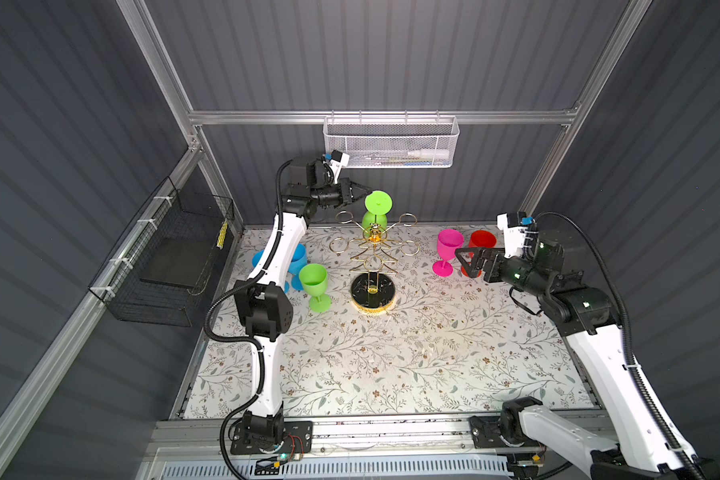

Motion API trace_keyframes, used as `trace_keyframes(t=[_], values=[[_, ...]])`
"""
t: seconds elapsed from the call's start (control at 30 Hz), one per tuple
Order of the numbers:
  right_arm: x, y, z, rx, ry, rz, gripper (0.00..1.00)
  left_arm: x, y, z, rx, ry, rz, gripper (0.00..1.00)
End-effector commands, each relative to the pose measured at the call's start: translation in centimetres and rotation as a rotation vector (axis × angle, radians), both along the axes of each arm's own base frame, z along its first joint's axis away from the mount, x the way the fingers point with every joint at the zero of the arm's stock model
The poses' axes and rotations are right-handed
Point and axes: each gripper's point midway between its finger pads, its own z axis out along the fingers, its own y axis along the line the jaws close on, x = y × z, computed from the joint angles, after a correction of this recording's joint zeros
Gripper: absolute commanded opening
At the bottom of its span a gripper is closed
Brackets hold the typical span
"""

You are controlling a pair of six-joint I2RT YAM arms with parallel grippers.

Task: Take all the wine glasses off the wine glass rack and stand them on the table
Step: 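Lift the green glass off the rack with left gripper while right rises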

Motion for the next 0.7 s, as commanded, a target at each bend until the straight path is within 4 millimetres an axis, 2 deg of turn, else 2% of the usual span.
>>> trace_keyframes(t=[0.0, 0.5, 0.67], values=[[-0.2, 0.0, 0.3, -0.010, -0.026, 0.003, 0.99, -1.9, 0.1, 2.1, -0.006, -0.042, -0.029, 0.00], [-0.2, -0.7, 0.0, -0.028, -0.032, -0.032, 0.99, -3.0, -2.5, 1.7, -0.006, -0.037, -0.077, 0.00], [-0.3, -0.8, 0.2, -0.031, -0.039, -0.034, 0.99, -3.0, -3.2, 2.4, -0.026, -0.046, -0.086, 0.00]])
